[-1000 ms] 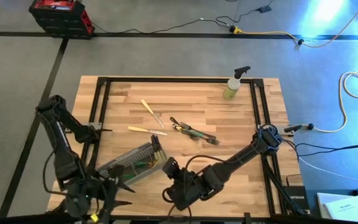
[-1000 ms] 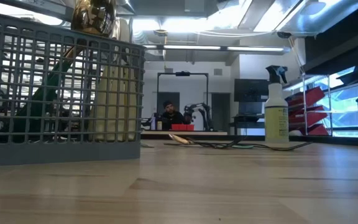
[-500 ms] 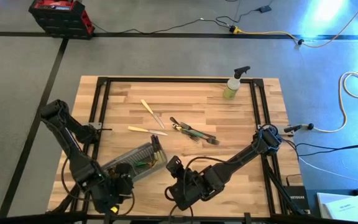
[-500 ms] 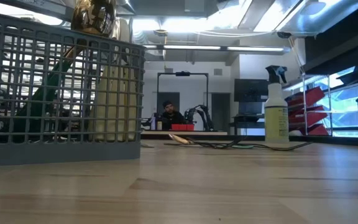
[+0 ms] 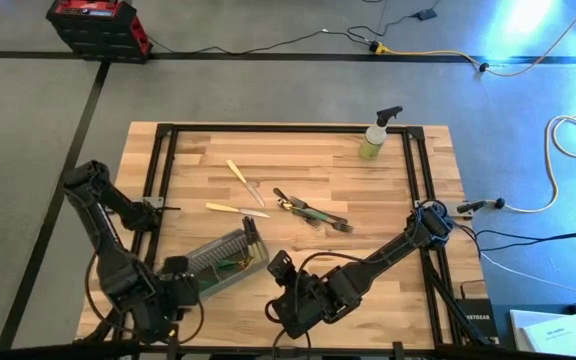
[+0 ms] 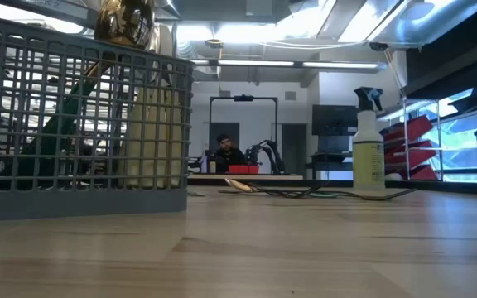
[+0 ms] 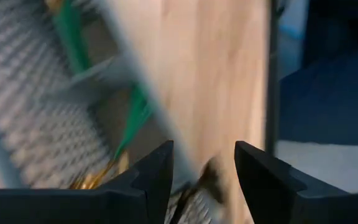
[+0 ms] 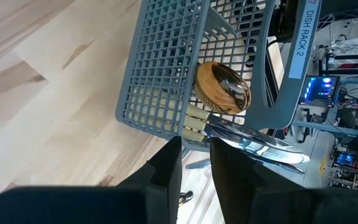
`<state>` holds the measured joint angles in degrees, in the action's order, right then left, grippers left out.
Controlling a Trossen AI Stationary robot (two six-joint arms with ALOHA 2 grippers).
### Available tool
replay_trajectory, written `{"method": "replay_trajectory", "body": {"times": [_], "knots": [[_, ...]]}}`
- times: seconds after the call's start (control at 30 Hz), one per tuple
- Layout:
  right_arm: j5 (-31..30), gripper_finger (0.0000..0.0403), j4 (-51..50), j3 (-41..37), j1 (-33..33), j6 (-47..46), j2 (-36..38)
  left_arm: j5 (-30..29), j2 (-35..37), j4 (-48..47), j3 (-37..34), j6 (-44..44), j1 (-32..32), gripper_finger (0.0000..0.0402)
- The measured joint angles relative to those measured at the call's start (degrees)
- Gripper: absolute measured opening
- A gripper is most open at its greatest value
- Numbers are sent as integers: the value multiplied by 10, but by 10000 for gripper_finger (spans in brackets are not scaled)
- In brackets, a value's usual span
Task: Sort silverware
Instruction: Put the fork into the silverware tray
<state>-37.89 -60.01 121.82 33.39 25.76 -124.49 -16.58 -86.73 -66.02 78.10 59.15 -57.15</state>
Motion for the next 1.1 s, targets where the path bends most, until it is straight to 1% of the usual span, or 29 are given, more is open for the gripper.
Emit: {"method": "replay_trajectory", "body": {"times": [0.13, 0.23, 0.5, 0.63, 0.73, 0.87, 0.97, 1.1], "knots": [[0, 66, -2, 0, 0, 0, 0, 20, 0, -64, 4, 63, -20, 155], [0, 66, -2, 0, 0, 0, 0, 28, 0, -82, 4, 91, -31, 155], [0, 66, -2, 0, 0, 0, 0, 22, 0, -80, 5, 96, -42, 155], [0, 66, -2, 0, 0, 0, 0, 12, 0, -100, 28, 108, -43, 155], [0, 66, -2, 0, 0, 0, 0, -31, 0, -128, 58, 124, -44, 155], [0, 66, -1, 0, 0, 0, 0, -102, 0, -126, 109, 95, -48, 155], [7, 66, -1, 0, 0, 0, 0, -145, 0, -146, 145, 89, -49, 155], [17, 66, -1, 0, 0, 0, 0, -217, 1, -143, 163, 62, -42, 155]]}}
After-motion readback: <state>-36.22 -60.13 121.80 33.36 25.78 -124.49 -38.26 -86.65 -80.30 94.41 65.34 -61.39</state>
